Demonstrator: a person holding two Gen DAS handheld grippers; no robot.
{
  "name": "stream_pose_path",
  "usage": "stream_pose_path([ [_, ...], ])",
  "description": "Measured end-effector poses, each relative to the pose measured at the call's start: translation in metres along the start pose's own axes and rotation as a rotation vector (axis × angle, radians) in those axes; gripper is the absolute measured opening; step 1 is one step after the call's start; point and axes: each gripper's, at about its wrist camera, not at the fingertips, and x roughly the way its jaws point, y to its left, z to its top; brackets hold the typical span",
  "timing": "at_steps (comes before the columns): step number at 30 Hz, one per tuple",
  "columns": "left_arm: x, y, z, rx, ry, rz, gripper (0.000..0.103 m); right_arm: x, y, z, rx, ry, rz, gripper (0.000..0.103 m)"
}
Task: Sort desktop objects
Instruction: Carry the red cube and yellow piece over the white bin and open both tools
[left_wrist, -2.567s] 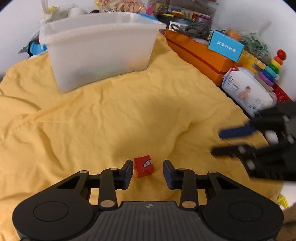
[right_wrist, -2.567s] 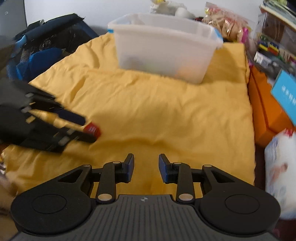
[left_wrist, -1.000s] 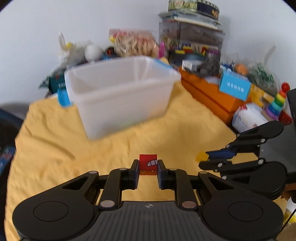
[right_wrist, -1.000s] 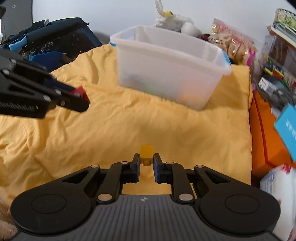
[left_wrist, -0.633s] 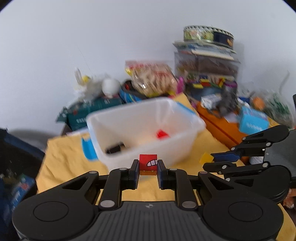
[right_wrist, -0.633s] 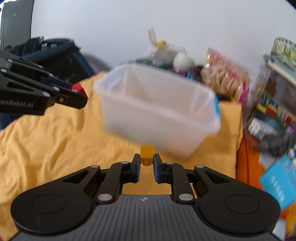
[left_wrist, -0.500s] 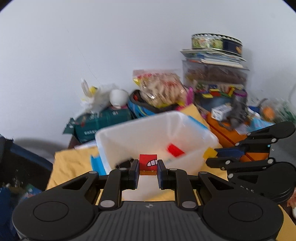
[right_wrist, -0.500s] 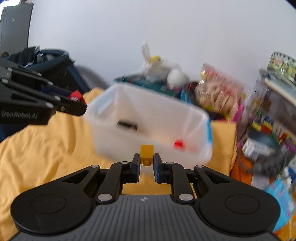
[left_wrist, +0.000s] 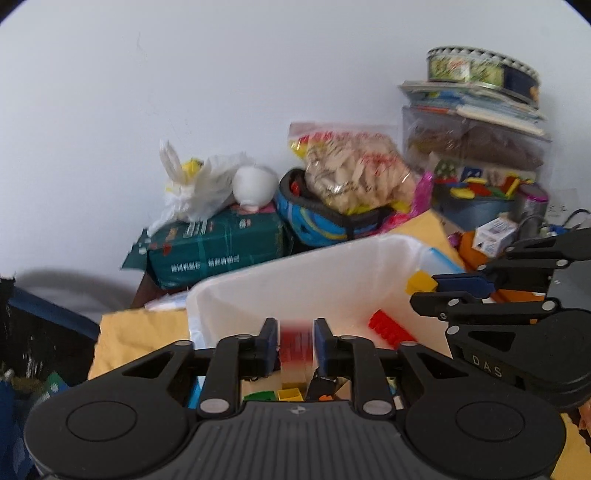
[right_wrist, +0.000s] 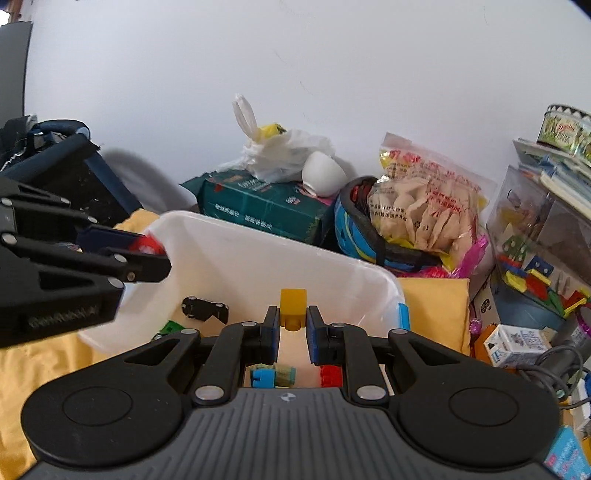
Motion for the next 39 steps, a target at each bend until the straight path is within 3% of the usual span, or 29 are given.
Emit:
stream_pose_path([
  [1, 0.005, 0.001, -0.001, -0.010, 0.014, 0.002, 0.049, 0.006, 0.000, -0.002, 0.000, 0.009, -0.007, 0.026],
  [2, 0.008, 0.002, -0.001, -0.018, 0.021, 0.006, 0.055, 0.010, 0.000, -0.003, -0.003, 0.017, -0.009, 0.037],
  [5, 0.012, 0.003, -0.003, -0.014, 0.027, 0.011, 0.064, 0.017, -0.002, -0.010, 0.023, 0.044, 0.013, 0.036],
  [9, 0.008, 0.000, -0.002, 0.005, 0.015, 0.032, 0.071, 0.014, -0.004, -0.009, 0.036, 0.048, 0.019, 0.038],
  [11, 0.007, -0.003, 0.000, 0.007, 0.019, 0.048, 0.073, 0.016, -0.005, -0.006, 0.032, 0.057, 0.021, 0.043],
  [16, -0.007, -0.019, 0.003, 0.099, -0.008, 0.176, 0.074, 0.010, -0.005, -0.004, 0.037, 0.092, 0.033, 0.050],
  [18, -0.018, -0.030, 0.002, 0.162, -0.054, 0.238, 0.081, 0.009, -0.009, -0.004, 0.041, 0.102, 0.042, 0.061],
  [20, -0.026, -0.039, -0.003, 0.215, -0.093, 0.280, 0.086, 0.010, -0.010, -0.003, 0.024, 0.117, 0.030, 0.062],
  [23, -0.027, -0.047, -0.005, 0.253, -0.062, 0.333, 0.086, 0.011, -0.013, -0.002, 0.016, 0.144, 0.007, 0.066],
  [25, -0.024, -0.048, -0.004, 0.261, -0.017, 0.322, 0.086, 0.012, -0.018, -0.002, 0.038, 0.162, 0.012, 0.068],
  [30, -0.024, -0.037, 0.003, 0.169, 0.032, 0.244, 0.086, 0.011, -0.026, 0.001, 0.055, 0.178, 0.013, 0.071],
  [39, -0.015, -0.033, 0.008, 0.148, 0.101, 0.249, 0.086, 0.021, -0.028, 0.004, 0.090, 0.243, 0.033, 0.076],
])
